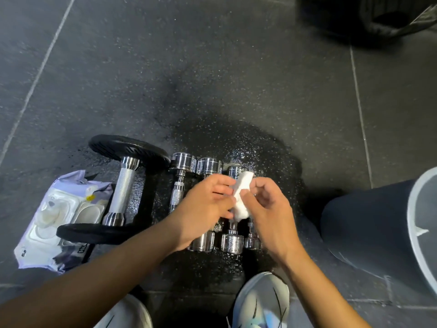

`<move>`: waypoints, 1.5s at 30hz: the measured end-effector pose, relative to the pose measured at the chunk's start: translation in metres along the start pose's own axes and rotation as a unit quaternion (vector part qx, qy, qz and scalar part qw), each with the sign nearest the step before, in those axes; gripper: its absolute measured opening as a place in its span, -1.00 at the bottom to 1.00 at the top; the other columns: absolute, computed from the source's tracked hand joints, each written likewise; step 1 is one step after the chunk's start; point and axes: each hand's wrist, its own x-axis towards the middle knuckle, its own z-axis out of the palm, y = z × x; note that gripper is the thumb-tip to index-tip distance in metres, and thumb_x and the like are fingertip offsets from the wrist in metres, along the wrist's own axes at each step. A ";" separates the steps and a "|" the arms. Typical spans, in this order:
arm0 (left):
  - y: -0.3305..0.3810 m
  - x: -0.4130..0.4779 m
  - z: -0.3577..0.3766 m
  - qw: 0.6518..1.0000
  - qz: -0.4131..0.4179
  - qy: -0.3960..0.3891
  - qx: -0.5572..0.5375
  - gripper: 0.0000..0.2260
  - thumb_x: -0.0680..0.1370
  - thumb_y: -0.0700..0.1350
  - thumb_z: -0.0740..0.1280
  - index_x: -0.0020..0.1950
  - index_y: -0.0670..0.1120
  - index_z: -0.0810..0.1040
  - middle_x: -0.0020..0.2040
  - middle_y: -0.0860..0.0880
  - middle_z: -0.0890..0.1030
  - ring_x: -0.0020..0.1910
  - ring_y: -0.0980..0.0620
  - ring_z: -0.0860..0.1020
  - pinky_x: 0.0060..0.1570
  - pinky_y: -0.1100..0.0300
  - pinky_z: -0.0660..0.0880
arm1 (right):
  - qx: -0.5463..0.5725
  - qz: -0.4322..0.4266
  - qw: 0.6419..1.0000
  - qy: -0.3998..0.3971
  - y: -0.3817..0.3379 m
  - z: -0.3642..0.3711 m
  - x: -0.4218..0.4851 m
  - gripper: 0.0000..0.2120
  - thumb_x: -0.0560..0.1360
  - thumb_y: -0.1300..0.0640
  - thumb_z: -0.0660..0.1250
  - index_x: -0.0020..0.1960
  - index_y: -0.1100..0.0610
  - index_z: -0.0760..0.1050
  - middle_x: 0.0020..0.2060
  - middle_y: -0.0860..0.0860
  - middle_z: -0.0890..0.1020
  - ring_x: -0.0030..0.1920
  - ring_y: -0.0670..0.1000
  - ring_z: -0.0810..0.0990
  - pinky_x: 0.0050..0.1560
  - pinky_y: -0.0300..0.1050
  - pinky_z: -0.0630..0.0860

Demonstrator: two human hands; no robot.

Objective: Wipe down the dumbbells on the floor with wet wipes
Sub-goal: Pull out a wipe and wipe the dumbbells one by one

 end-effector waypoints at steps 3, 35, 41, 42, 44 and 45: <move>0.008 0.023 -0.007 0.980 0.059 0.025 0.186 -0.70 0.62 -0.07 0.40 0.35 0.09 0.50 0.26 0.12 0.47 0.10 0.17 0.61 0.04 0.13 0.65 | -0.003 0.005 1.000 -0.009 -0.004 -0.005 0.019 -0.96 0.60 0.17 0.39 0.04 0.07 0.56 -0.08 0.09 0.69 -0.25 0.02 0.62 -0.23 -0.05 0.51; -0.030 0.030 0.043 0.871 0.088 0.002 0.484 -0.51 0.57 -0.33 0.25 0.49 -0.20 0.25 0.36 -0.15 0.23 -0.05 -0.06 0.58 -0.04 0.15 0.57 | -0.313 -0.098 0.944 0.034 0.039 0.012 0.027 -0.82 0.55 0.35 0.32 -0.06 0.08 0.52 -0.15 -0.04 0.54 -0.23 -0.12 0.49 -0.26 -0.27 0.40; -0.033 0.027 0.040 0.886 0.063 0.004 0.458 -0.65 0.63 -0.22 0.25 0.40 -0.16 0.30 0.28 -0.10 0.29 -0.17 -0.01 0.52 -0.16 0.16 0.54 | -0.268 -0.068 0.960 0.029 0.040 0.008 0.019 -0.75 0.57 0.43 0.28 0.01 0.12 0.60 -0.10 -0.02 0.59 -0.14 -0.14 0.53 -0.15 -0.43 0.41; -0.030 0.027 0.038 0.885 0.086 0.014 0.457 -0.63 0.63 -0.23 0.25 0.42 -0.16 0.28 0.30 -0.10 0.28 -0.19 0.00 0.51 -0.17 0.19 0.53 | -0.259 -0.073 0.962 0.035 0.037 0.008 0.021 -0.76 0.57 0.42 0.27 0.00 0.11 0.59 -0.10 -0.02 0.58 -0.16 -0.15 0.51 -0.17 -0.41 0.40; -0.023 0.032 0.035 0.870 0.149 0.035 0.468 -0.58 0.62 -0.27 0.23 0.48 -0.19 0.25 0.35 -0.10 0.25 -0.21 0.03 0.45 -0.17 0.26 0.45 | -0.278 -0.114 0.952 0.065 0.032 0.006 0.026 -0.79 0.58 0.39 0.27 0.07 0.16 0.59 -0.04 0.02 0.59 -0.13 -0.13 0.49 -0.13 -0.35 0.39; -0.020 0.035 0.034 0.862 0.177 0.039 0.473 -0.56 0.62 -0.30 0.23 0.49 -0.21 0.24 0.36 -0.10 0.25 -0.20 0.04 0.43 -0.17 0.27 0.40 | -0.288 -0.129 0.946 0.076 0.031 0.005 0.030 -0.79 0.58 0.37 0.27 0.14 0.20 0.59 0.03 0.06 0.60 -0.07 -0.11 0.49 -0.06 -0.33 0.39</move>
